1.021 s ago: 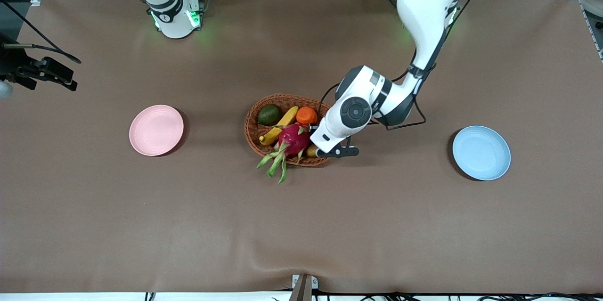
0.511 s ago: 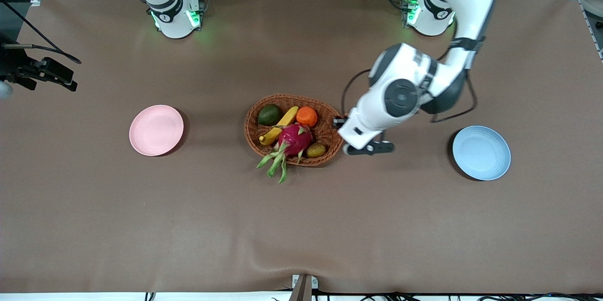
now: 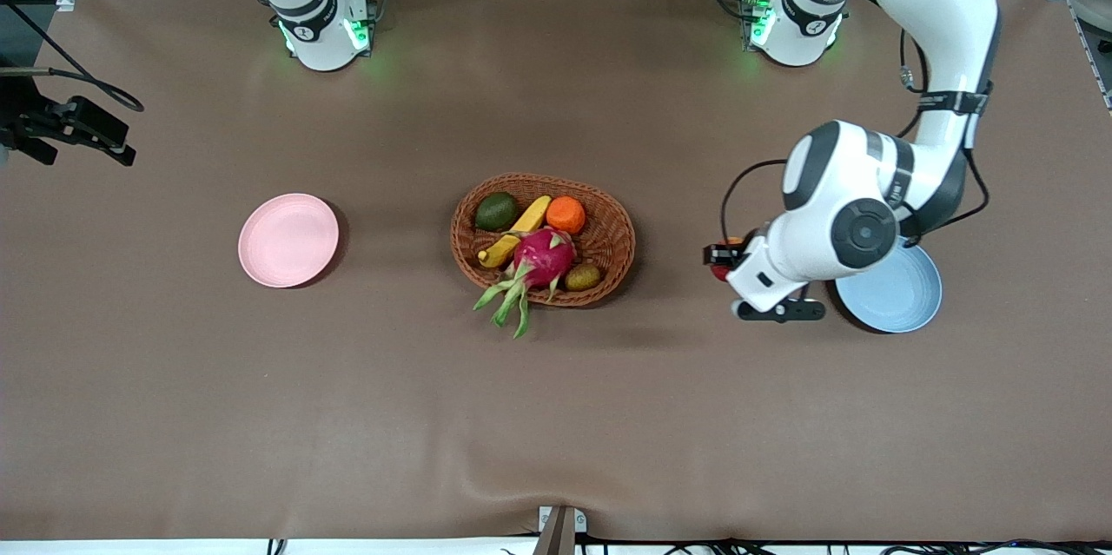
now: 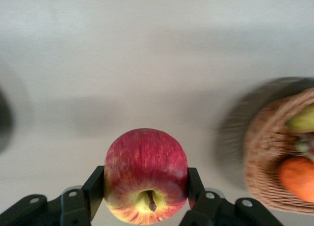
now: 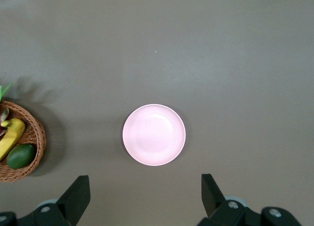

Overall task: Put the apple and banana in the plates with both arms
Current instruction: 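Carry the apple to the blue plate while the right gripper reaches out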

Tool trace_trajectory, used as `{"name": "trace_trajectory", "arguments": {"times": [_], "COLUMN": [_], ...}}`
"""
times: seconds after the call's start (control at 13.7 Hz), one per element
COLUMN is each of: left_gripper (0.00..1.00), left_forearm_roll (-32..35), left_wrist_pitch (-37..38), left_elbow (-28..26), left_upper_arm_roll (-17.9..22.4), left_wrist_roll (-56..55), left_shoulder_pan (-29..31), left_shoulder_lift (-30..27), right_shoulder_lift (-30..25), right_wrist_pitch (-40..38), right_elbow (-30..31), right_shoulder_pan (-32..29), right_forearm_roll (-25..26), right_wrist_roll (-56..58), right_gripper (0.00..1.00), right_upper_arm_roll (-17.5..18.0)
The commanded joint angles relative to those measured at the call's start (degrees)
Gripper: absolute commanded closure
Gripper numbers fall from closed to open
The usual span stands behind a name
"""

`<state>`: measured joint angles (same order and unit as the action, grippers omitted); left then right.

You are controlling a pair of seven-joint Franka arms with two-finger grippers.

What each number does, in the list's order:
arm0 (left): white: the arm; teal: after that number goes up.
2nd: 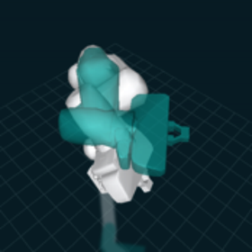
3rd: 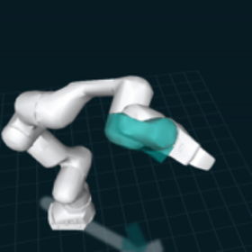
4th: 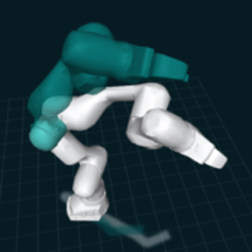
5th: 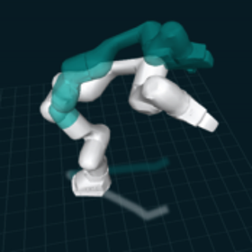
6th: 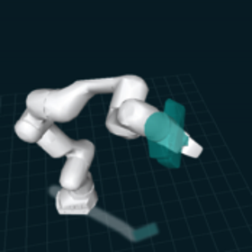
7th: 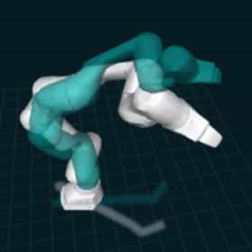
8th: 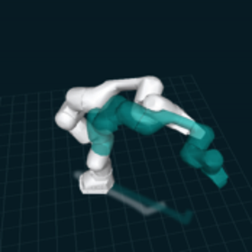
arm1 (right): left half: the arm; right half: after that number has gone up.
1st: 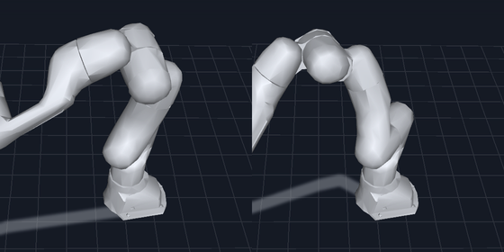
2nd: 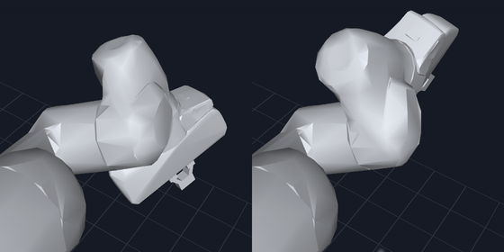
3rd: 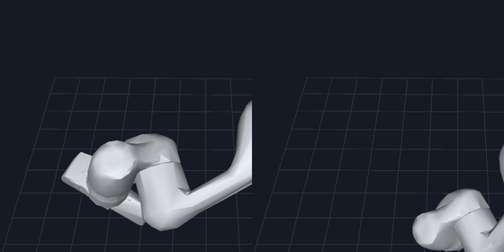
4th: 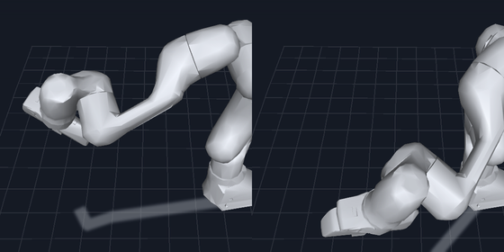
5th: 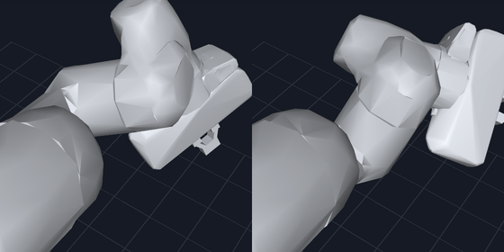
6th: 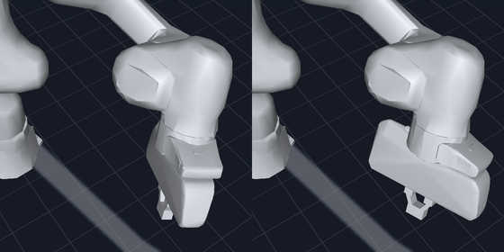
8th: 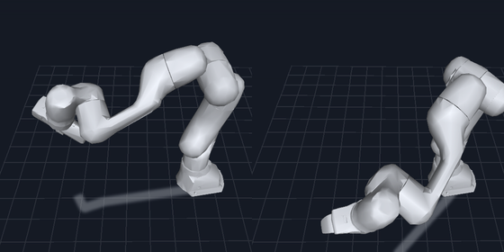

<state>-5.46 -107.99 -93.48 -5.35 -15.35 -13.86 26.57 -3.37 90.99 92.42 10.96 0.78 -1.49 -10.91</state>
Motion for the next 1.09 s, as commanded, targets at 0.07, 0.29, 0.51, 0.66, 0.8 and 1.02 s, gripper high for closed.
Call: {"name": "trace_trajectory", "arguments": {"times": [0.07,0.29,0.51,0.66,0.8,1.02], "left_gripper": [0.76,0.76,0.76,0.76,0.76,0.76], "left_forearm_roll": [5.3,7.9,8.0,8.0,8.0,9.3], "left_wrist_pitch": [-0.7,-6.2,-10.1,-12.8,-15.8,-20.0], "left_elbow": [-8.1,-14.3,-16.5,-17.0,-18.3,-18.7], "left_upper_arm_roll": [-0.5,-0.7,-0.7,-0.7,-0.6,-0.5], "left_wrist_roll": [2.9,11.6,19.9,25.5,29.6,34.9], "left_shoulder_pan": [4.0,10.6,16.6,20.1,22.3,25.4], "left_shoulder_lift": [-6.1,-8.2,-7.7,-6.4,-5.5,-2.9], "right_shoulder_lift": [2.9,6.6,10.7,14.3,17.9,21.8], "right_wrist_pitch": [-0.2,0.6,3.0,4.6,6.3,8.7], "right_elbow": [-0.1,0.0,0.0,0.0,0.0,0.1], "right_shoulder_pan": [6.2,12.8,17.6,21.3,24.4,26.1], "right_forearm_roll": [0.0,0.0,0.0,0.0,-1.0,-6.6], "right_wrist_roll": [-10.3,-19.6,-27.7,-35.6,-42.9,-50.2], "right_gripper": [0.00,0.00,0.00,0.00,0.09,0.21], "right_upper_arm_roll": [0.0,0.0,0.0,0.0,0.0,0.0]}}
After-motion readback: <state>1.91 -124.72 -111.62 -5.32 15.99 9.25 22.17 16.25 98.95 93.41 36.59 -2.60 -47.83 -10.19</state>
